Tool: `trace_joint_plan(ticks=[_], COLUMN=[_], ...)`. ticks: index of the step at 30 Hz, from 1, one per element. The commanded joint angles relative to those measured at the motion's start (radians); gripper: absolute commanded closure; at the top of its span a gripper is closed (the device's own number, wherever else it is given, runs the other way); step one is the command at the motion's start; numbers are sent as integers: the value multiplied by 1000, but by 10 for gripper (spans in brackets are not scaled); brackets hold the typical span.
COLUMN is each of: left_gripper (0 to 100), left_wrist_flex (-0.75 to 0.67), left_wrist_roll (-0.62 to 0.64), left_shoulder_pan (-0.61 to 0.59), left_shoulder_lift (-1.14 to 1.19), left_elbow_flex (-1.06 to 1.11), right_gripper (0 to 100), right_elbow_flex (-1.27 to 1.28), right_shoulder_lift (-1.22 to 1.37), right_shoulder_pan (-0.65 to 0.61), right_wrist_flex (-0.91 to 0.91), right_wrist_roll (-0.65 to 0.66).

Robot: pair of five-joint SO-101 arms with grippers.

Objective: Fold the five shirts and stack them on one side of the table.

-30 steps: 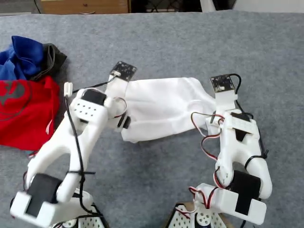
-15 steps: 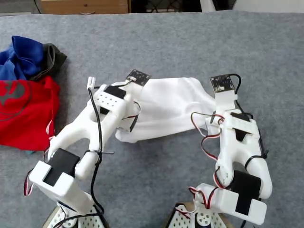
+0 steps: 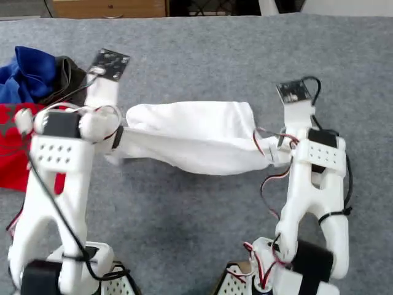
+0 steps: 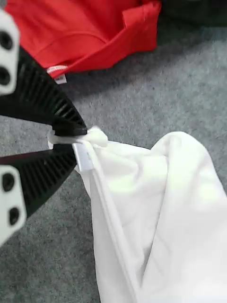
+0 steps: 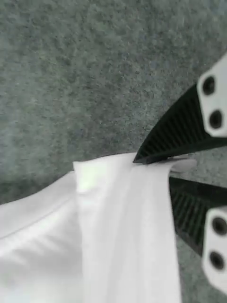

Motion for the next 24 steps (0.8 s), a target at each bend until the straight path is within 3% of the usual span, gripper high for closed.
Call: trace_joint_plan(ticks=[1, 4, 8, 15, 21, 24], left_gripper=[973, 973, 973, 965, 754, 752], left_wrist_flex=[25, 26, 25, 23, 28, 28], left_wrist_roll=[-15, -21, -133, -242, -241, -245], left_shoulder_pan=[-51, -53, -53, -96, -99, -120], left_shoulder_lift=[-94, -95, -103, -106, -106, -106], left_elbow_flex=[-22, 41, 171, 337, 387, 380], right_gripper=[985, 984, 984, 985, 985, 985], right_elbow_flex=[-117, -120, -120, -139, -130, -107], right_shoulder_lift=[-85, -93, -99, -99, -87, -42], right_shoulder_pan=[-15, -12, -9, -9, 81, 150], right_wrist_flex=[95, 91, 98, 146, 64, 14], right_wrist_roll=[3, 3, 6, 160, 224, 295])
